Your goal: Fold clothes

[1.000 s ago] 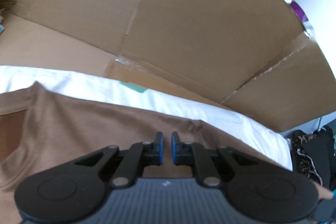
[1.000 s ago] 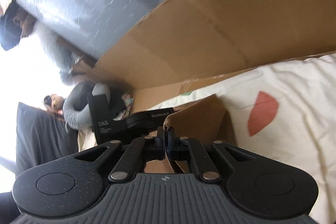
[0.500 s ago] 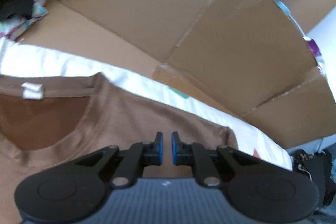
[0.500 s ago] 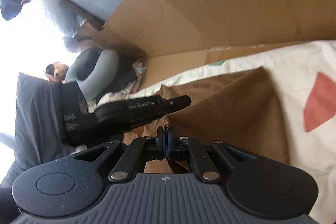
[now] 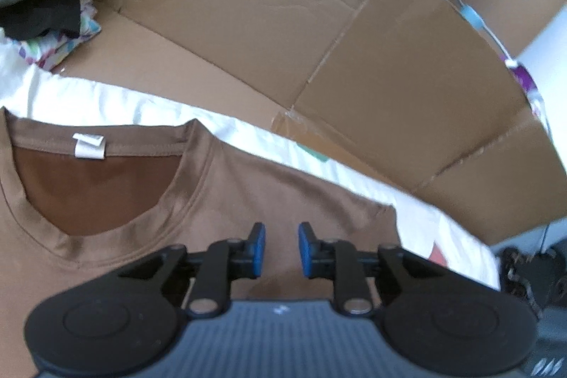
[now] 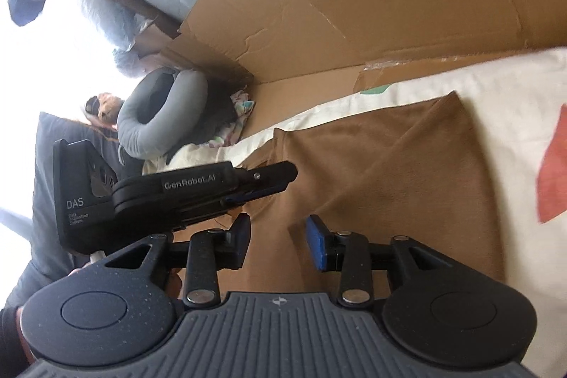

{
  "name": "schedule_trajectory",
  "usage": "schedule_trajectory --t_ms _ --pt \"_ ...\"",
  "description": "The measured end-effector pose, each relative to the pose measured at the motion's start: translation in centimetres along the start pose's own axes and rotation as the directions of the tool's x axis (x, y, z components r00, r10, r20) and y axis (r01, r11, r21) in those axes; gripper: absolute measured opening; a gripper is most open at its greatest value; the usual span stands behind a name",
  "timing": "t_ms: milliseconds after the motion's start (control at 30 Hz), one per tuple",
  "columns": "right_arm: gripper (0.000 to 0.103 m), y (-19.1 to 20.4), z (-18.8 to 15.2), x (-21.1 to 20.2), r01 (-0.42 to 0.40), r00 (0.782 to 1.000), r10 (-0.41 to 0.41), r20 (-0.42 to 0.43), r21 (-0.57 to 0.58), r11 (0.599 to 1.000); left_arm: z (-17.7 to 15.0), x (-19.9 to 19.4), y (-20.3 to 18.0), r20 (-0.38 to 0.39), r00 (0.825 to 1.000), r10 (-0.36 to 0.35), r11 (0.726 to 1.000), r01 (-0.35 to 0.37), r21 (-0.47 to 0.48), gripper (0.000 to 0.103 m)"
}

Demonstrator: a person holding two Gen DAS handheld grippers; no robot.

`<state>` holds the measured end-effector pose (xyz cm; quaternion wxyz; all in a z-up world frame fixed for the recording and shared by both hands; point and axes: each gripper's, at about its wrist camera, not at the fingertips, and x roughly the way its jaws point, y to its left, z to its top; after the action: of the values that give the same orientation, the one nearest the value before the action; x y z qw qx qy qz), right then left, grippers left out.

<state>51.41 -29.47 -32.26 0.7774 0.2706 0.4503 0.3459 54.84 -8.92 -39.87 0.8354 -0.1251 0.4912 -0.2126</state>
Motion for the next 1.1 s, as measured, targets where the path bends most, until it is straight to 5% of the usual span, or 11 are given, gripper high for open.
schedule_trajectory --t_ms 600,933,1100 --pt "0.037 -5.1 4.3 -1.7 0.265 0.960 -0.261 0.105 -0.024 0.964 -2.6 0.5 1.6 -0.083 0.995 -0.050 0.997 0.054 0.051 0.030" --pt "0.037 -5.5 6.4 0.8 0.401 0.915 -0.403 0.023 -0.172 0.900 -3.3 0.6 2.1 -0.101 0.992 -0.076 0.997 0.077 0.004 0.004" --pt "0.037 -6.3 6.8 1.8 0.427 0.901 -0.434 0.000 -0.179 0.886 -3.0 -0.7 2.0 -0.071 0.994 -0.089 0.996 0.089 0.004 0.003"
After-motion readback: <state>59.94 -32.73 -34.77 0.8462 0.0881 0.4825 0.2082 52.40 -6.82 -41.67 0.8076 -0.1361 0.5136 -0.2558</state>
